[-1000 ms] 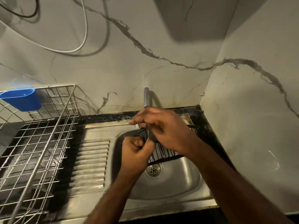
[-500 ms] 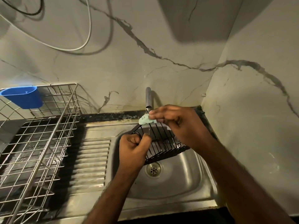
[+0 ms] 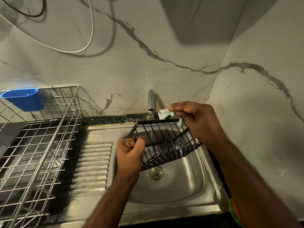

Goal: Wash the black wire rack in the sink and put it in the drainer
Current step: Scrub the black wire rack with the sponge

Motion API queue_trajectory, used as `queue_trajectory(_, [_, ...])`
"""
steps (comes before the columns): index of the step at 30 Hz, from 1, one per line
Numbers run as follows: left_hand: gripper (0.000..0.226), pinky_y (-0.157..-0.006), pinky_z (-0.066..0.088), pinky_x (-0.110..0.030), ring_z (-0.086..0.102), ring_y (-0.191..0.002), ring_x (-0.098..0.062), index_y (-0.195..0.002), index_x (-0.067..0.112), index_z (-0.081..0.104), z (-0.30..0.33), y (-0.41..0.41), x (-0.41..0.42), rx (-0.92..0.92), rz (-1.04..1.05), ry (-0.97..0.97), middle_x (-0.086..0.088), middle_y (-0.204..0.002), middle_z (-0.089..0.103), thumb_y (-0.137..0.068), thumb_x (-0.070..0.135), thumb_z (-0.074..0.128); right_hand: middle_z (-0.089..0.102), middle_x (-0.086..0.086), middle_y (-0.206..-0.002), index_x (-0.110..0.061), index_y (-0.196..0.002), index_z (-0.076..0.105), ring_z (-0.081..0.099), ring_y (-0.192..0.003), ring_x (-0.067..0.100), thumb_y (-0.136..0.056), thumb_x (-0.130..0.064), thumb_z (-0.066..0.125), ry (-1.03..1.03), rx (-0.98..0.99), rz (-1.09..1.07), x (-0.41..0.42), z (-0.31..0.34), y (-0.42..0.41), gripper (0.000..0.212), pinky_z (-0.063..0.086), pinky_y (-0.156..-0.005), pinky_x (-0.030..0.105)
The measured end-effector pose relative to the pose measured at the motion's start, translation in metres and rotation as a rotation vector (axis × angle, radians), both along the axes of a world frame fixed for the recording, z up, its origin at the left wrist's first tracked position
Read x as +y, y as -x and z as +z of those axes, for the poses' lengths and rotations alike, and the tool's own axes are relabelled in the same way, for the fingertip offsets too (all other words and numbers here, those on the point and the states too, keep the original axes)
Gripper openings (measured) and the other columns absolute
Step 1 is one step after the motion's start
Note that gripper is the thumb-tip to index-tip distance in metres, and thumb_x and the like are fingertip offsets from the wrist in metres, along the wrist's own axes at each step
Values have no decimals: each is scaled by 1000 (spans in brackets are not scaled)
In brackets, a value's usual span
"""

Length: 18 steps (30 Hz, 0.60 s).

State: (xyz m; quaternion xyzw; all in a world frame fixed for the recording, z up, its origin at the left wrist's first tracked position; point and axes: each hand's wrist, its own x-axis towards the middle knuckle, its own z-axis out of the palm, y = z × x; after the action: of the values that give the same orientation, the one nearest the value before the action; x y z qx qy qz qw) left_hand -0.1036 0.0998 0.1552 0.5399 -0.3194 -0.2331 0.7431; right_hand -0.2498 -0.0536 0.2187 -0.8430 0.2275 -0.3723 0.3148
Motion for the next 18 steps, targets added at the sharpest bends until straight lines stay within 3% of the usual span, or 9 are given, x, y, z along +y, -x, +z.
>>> queue_trajectory(3, [48, -39, 19, -16, 21, -33, -8, -42, -3, 35, -2, -3, -2, 71, 29, 2, 0, -38, 28, -68, 26, 63, 73, -10, -109, -16, -106, 77, 67, -104, 0, -90, 3, 66, 25, 146, -67, -10, -10, 6, 27, 52, -96, 20])
queue_trajectory(7, [39, -42, 16, -30, 19, -35, -13, -42, 3, 38, -9, -6, -1, 105, 42, -6, -6, -39, 25, -68, 19, 63, 72, -9, -105, -13, -107, 77, 65, -100, -2, -92, 2, 64, 56, 15, -301, -20, -14, 15, 25, 41, -89, 1])
queue_trajectory(10, [43, -41, 18, -25, 20, -36, -15, -47, -3, 35, -10, -8, -2, 125, 62, -14, -8, -42, 26, -65, 23, 63, 75, -3, -105, -16, -108, 77, 66, -91, 1, -92, 1, 64, 23, 197, -337, -30, -24, 18, 26, 37, -81, -6])
queue_trajectory(14, [40, -41, 15, -32, 21, -34, -12, -42, 6, 36, -9, -3, -2, 94, 44, -10, 3, -38, 27, -66, 25, 62, 76, -1, -99, -17, -111, 76, 66, -84, 4, -94, 2, 59, -9, 197, -400, -32, -32, 20, 31, 38, -74, -5])
queue_trajectory(16, [40, -41, 15, -32, 20, -35, -13, -44, 4, 38, -9, -3, -2, 93, 50, -20, 2, -39, 27, -67, 25, 62, 76, -5, -101, -20, -111, 76, 66, -87, -1, -95, -4, 61, -22, 166, -363, -23, -25, 18, 27, 41, -77, -3])
queue_trajectory(18, [44, -40, 15, -30, 20, -36, -13, -47, -3, 37, -10, -5, -3, 105, 66, -35, -1, -40, 27, -68, 26, 63, 75, -9, -108, -21, -113, 75, 66, -95, -5, -96, -8, 62, -4, 74, -293, -8, -15, 16, 25, 50, -86, 10])
